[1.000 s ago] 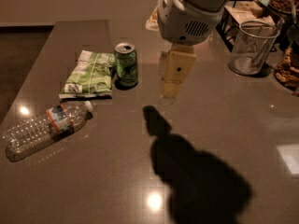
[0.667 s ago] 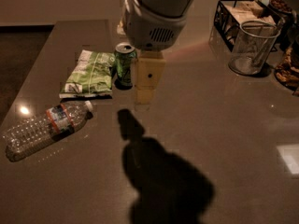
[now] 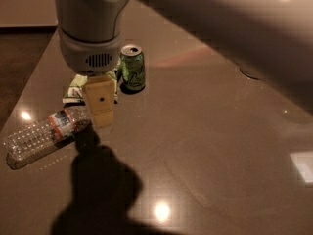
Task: Pick water bottle
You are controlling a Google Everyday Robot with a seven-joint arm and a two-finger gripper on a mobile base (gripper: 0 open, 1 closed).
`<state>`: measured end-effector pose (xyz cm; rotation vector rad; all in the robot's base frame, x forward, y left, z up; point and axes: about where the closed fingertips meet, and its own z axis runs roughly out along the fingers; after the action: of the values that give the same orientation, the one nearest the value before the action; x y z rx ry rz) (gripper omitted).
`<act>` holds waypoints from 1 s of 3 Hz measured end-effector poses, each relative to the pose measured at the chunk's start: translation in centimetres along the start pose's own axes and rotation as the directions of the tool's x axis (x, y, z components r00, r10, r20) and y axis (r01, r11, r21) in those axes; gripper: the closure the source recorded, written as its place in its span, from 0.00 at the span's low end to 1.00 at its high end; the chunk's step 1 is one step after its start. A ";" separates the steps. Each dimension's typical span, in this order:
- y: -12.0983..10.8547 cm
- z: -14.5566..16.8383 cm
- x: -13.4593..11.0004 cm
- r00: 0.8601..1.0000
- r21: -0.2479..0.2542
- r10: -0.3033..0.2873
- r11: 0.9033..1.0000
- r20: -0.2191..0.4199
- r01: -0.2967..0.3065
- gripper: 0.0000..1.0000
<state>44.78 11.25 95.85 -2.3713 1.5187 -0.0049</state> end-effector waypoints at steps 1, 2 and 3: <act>0.2 3.4 -3.4 0.997 -0.075 -0.079 0.994 -0.015 0.078 0.00; 0.8 6.6 -5.9 0.992 -0.152 -0.129 0.980 -0.019 0.124 0.00; 1.1 9.5 -7.5 0.987 -0.211 -0.154 0.967 -0.036 0.143 0.00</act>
Offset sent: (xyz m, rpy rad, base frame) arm -0.0332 0.0977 -0.0934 -0.1935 0.1734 0.2064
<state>42.20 20.05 87.86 -2.6655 1.4223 0.0607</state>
